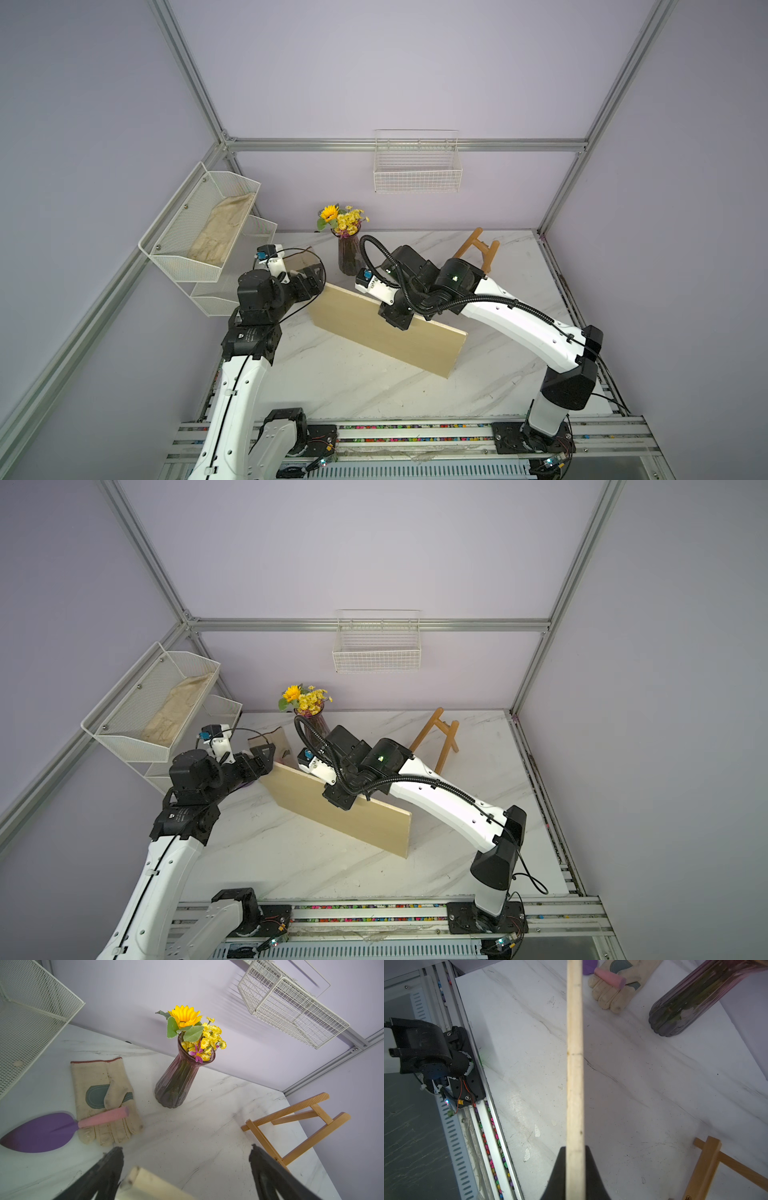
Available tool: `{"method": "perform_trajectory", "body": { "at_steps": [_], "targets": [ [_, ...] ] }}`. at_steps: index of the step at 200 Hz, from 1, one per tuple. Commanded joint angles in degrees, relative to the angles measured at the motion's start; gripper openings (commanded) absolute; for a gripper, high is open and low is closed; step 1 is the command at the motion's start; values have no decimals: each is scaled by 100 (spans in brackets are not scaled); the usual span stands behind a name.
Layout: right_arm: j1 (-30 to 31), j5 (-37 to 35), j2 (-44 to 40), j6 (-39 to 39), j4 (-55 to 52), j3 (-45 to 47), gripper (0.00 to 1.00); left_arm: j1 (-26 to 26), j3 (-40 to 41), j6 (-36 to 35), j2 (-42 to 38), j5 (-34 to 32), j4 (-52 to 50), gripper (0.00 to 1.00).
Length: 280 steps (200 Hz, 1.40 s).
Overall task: Assemble the easel
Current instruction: Pick up the drawing board from the center of the board, then adjust the easel at the center of the board.
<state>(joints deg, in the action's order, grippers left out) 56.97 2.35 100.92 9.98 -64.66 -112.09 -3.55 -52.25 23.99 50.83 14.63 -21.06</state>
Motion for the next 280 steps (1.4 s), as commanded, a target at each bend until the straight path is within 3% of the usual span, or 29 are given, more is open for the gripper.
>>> {"method": "perform_trajectory", "body": {
  "at_steps": [1,115,143,178,280],
  "targets": [
    [-90,-388,-319,-239,309,88,0,39,-109,9,-79,78,-311,98],
    [-570,-447,-835,-802,670,-91,0,65,-303,103,-370,28,-708,100],
    [-988,-32,-1008,-1019,706,-187,0,254,-265,150,-360,37,-718,100],
    [-1430,266,-1218,-1184,538,-371,0,885,-163,194,-313,-343,-700,100],
    [-2279,-96,-1478,-954,-992,-1412,0,2793,161,534,294,-1189,116,100]
  ]
}}
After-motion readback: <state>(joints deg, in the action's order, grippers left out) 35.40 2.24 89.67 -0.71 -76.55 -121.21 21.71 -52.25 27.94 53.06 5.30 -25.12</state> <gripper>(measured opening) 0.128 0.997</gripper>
